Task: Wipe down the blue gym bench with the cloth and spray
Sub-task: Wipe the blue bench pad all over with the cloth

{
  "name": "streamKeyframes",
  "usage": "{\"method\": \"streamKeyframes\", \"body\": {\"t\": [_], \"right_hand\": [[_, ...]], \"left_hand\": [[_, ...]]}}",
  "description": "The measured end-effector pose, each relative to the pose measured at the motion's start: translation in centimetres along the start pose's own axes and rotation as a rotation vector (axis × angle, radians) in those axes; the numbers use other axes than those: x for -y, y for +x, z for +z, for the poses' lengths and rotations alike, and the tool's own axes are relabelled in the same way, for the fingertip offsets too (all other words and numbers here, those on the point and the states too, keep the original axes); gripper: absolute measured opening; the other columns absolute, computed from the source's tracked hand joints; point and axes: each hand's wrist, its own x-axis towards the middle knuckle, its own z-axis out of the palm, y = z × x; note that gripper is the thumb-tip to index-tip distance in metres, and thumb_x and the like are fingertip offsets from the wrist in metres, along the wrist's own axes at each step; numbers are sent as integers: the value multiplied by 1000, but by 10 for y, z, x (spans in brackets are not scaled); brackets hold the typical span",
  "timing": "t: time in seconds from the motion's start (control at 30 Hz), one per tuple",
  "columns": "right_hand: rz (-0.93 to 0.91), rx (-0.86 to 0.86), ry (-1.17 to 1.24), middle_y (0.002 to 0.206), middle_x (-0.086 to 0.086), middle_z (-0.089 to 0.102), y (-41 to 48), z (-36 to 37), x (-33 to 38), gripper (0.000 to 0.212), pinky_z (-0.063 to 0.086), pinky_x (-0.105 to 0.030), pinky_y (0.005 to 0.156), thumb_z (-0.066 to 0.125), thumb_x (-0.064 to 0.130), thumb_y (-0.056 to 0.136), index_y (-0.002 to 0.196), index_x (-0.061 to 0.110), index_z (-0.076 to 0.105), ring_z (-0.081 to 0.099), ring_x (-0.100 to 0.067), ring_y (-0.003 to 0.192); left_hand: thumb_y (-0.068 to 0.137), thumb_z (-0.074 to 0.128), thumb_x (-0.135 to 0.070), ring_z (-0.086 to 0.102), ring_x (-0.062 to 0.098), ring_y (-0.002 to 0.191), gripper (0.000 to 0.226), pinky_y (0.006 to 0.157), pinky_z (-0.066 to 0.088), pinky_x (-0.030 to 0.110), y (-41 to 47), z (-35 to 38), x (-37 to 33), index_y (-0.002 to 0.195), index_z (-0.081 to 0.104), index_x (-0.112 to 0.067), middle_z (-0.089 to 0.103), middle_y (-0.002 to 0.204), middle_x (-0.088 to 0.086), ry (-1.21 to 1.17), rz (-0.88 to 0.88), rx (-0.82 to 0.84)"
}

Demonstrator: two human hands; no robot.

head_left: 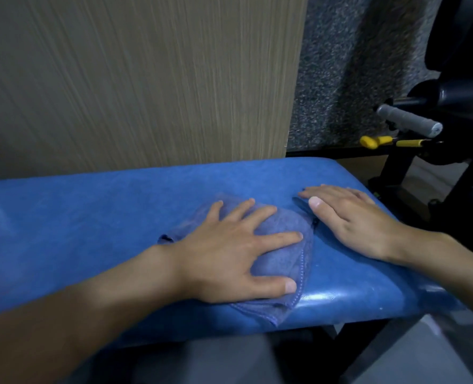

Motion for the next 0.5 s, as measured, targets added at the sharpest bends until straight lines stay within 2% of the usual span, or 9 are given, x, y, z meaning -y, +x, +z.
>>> {"method": "streamKeyframes", "body": {"t": [0.07, 0.17, 0.27, 0.4, 0.5], "right_hand": [[-18, -1, -29, 149, 17, 39, -2, 1, 4, 86, 15, -45, 118, -7, 74, 78, 141, 39, 41, 25, -8, 143], [-20, -23, -42, 148, 18, 39, 4, -2, 3, 82, 13, -39, 117, -5, 68, 80, 144, 37, 35, 23, -5, 141], [-35, -13, -70, 147, 20, 36, 4, -2, 1, 80, 12, -37, 116, -7, 66, 81, 144, 38, 33, 20, -1, 139], [-26, 12, -78, 146, 24, 32, -3, 3, 2, 78, 9, -38, 117, -9, 68, 80, 141, 42, 32, 15, 1, 139], [-18, 10, -89, 144, 24, 32, -2, 4, 3, 77, 10, -39, 116, -9, 68, 80, 140, 42, 32, 18, 0, 139]], "left_hand": [[72, 18, -87, -9, 18, 151, 79, 117, 1, 61, 7, 3, 3, 144, -2, -62, -6, 164, -11, -6, -19, 13], [69, 17, -89, -7, 16, 151, 79, 118, 2, 58, 25, -2, 22, 141, -4, -66, -4, 164, -12, 8, -64, 11], [66, 12, -92, 5, 15, 151, 81, 116, 12, 58, 56, -6, 54, 142, 2, -66, 6, 164, -9, 21, -156, -21], [61, 9, -98, 25, 17, 145, 88, 110, 24, 61, 91, -9, 121, 141, 19, -64, 28, 157, -10, -54, -429, -92], [64, 10, -96, 34, 22, 140, 87, 106, 26, 64, 102, -6, 138, 142, 23, -61, 37, 151, -11, -79, -517, -96]]}}
